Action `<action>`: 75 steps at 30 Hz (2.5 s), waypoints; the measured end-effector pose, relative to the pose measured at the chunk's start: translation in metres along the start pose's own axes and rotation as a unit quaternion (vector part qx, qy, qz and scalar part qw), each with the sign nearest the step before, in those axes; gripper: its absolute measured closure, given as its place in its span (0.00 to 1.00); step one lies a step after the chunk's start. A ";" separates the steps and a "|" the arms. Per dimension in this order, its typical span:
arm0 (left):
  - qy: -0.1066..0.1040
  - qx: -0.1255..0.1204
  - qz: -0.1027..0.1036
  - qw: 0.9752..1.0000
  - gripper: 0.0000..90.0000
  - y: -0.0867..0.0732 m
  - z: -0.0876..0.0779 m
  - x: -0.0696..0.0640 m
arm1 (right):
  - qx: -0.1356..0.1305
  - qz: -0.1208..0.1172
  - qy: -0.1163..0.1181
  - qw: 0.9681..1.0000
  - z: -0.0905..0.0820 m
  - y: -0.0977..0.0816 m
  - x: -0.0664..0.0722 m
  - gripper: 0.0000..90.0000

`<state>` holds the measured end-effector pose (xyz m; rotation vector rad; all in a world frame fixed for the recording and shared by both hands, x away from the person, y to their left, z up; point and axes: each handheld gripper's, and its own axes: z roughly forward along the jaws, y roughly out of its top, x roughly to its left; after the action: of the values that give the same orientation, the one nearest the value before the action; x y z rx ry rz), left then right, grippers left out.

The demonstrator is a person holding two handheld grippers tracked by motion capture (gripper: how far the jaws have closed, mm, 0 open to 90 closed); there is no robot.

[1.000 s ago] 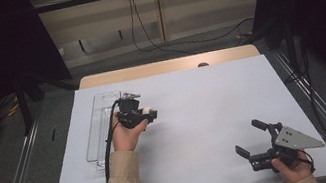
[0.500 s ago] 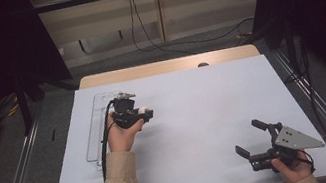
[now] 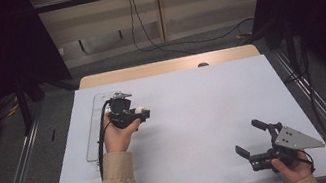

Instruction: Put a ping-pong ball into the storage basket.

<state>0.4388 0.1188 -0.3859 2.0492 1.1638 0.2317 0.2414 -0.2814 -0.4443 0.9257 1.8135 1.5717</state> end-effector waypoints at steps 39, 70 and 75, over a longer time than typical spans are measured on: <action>0.006 -0.008 -0.006 1.000 0.57 0.000 -0.021 0.011 | -0.001 0.001 -0.001 1.000 0.000 0.000 0.001 0.01; 0.028 -0.037 -0.027 0.999 0.57 -0.008 -0.050 0.030 | -0.001 -0.001 0.001 1.000 0.002 0.000 0.002 0.01; 0.035 -0.038 -0.030 0.998 0.57 -0.011 -0.053 0.034 | 0.000 -0.003 0.003 1.000 0.002 0.000 0.002 0.01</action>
<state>0.4255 0.1768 -0.3630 1.9507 1.2386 0.3166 0.2419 -0.2782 -0.4443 0.9160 1.8185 1.5726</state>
